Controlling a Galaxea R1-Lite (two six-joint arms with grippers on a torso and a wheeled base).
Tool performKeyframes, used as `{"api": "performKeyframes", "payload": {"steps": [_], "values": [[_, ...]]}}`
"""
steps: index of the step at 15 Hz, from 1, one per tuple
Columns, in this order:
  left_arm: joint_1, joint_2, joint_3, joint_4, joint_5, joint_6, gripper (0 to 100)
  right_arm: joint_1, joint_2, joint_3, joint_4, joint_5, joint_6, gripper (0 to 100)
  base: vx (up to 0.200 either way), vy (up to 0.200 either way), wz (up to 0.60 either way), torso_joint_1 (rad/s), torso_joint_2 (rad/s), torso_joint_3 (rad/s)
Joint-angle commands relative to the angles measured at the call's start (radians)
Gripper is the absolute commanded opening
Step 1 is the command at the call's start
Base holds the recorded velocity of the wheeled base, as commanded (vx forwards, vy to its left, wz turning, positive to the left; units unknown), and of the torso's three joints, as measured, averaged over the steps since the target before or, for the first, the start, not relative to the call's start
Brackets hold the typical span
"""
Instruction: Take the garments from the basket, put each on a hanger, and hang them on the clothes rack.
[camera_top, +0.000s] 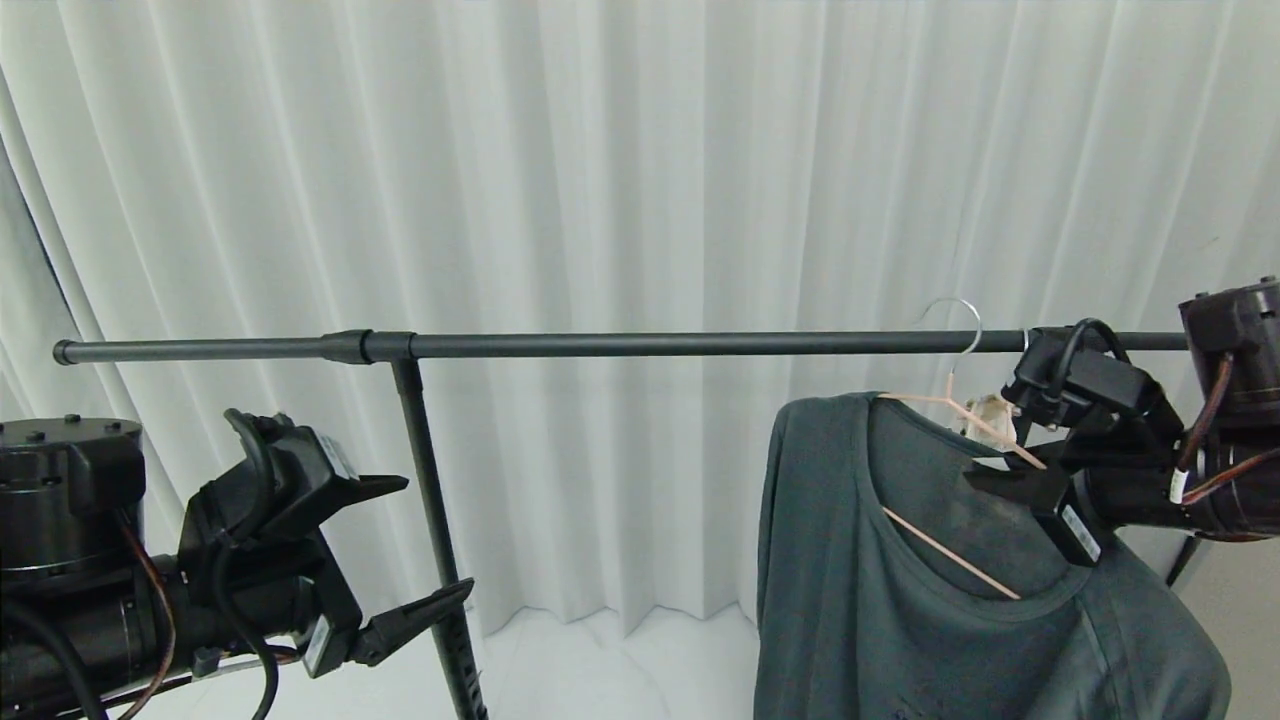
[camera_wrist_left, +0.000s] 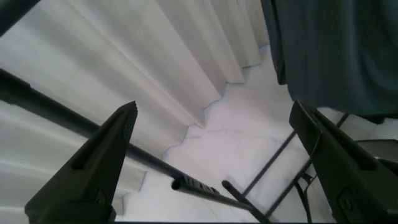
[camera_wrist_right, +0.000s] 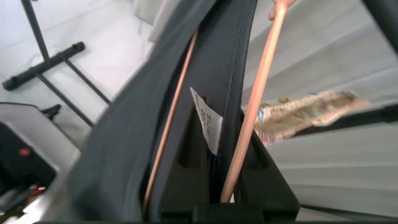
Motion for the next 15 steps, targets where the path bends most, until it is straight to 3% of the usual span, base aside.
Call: {"api": "performKeyframes", "payload": {"steps": [1,9,15], "values": [[-0.001,-0.001,0.002,0.0,0.0,0.0,100,0.002,0.026,-0.003,-0.005,-0.002,0.006,0,0.2,0.0,0.0,0.012,0.0,-0.002],[-0.007,-0.034,0.005,0.0,0.015,0.002,100,0.002,0.162,-0.007,-0.122,-0.044,0.059,0,0.0,0.0,0.0,0.0,0.0,0.0],[-0.013,-0.051,0.035,0.0,0.041,0.0,100,0.004,0.288,-0.099,-0.131,-0.047,0.06,0,0.0,0.0,0.0,0.0,0.0,0.0]]}}
